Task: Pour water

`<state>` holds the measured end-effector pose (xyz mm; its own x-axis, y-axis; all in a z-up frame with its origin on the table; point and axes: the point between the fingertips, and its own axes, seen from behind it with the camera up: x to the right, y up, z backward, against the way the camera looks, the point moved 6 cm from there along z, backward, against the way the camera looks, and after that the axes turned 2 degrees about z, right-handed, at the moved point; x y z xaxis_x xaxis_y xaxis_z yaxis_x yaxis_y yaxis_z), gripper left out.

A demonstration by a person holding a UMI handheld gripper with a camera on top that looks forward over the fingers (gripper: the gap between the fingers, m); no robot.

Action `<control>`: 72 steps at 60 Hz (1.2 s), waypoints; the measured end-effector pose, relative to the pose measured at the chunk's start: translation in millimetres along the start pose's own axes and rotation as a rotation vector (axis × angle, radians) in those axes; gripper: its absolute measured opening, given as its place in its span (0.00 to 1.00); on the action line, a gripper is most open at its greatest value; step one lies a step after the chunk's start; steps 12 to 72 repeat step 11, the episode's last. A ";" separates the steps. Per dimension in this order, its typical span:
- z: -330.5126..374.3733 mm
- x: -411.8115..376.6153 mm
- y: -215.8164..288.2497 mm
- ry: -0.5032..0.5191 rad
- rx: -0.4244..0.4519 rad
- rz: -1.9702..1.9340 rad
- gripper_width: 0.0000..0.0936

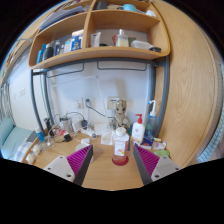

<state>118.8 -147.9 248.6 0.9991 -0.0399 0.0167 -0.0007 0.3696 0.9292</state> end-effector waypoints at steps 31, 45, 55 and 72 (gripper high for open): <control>21.4 -18.7 9.6 0.063 0.008 0.017 0.90; 21.4 -18.7 9.6 0.063 0.008 0.017 0.90; 21.4 -18.7 9.6 0.063 0.008 0.017 0.90; 21.4 -18.7 9.6 0.063 0.008 0.017 0.90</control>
